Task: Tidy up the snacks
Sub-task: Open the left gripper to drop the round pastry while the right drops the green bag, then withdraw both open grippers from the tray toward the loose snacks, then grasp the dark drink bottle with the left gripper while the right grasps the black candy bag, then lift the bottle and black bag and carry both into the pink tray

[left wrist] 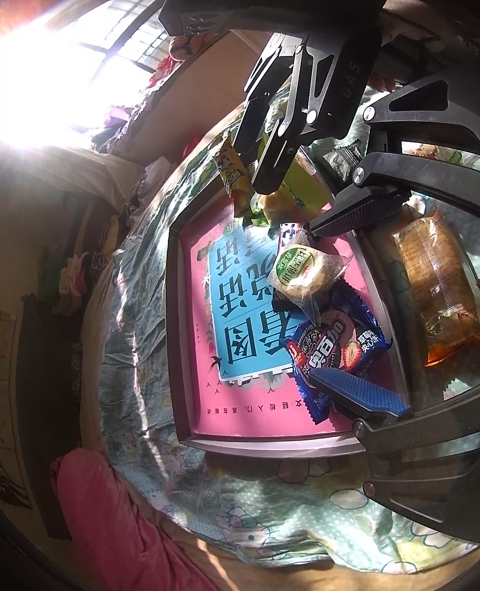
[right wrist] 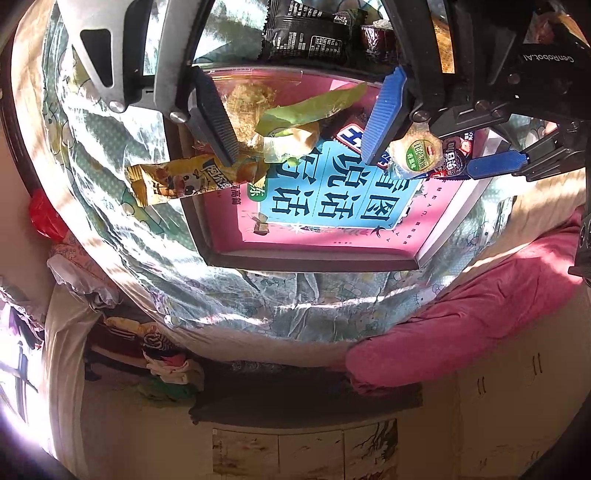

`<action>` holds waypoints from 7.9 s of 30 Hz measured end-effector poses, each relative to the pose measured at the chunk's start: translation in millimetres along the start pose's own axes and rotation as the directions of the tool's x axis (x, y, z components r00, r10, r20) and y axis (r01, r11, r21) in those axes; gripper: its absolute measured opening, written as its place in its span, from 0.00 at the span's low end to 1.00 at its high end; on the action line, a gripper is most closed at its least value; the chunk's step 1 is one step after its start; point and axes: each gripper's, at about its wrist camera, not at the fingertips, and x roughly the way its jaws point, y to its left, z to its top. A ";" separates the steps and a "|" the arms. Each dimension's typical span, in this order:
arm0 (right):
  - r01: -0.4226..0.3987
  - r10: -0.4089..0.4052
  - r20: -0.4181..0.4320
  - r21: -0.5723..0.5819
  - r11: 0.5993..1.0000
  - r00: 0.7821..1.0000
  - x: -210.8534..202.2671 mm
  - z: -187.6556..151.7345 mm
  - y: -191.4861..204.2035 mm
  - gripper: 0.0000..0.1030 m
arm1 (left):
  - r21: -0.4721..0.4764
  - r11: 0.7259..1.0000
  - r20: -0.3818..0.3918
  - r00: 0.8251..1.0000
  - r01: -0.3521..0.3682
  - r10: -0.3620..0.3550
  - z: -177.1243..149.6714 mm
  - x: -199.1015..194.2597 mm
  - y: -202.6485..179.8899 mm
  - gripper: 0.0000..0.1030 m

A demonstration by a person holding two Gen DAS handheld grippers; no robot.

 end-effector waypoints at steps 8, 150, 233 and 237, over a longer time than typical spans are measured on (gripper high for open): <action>-0.009 0.008 0.039 0.019 1.000 0.999 -11.3 0.8 -3.0 0.72 | -0.041 0.999 0.025 0.999 -0.023 0.024 2.8 -8.2 7.5 0.75; -0.124 0.141 -0.116 0.139 0.982 0.983 -34.5 -73.6 -50.3 0.82 | 0.193 0.980 -0.158 0.987 0.047 -0.016 -38.5 19.3 -68.1 0.66; -0.197 0.214 -0.132 0.132 0.972 0.968 -25.0 -62.7 -45.9 0.29 | 0.059 0.986 -0.050 0.986 0.159 -0.156 -17.5 -19.8 -25.6 0.38; -0.192 0.210 -0.105 0.153 0.969 0.972 -31.8 -53.7 -51.6 0.29 | 0.035 0.990 -0.024 0.990 0.140 -0.139 -13.0 -27.8 -13.1 0.38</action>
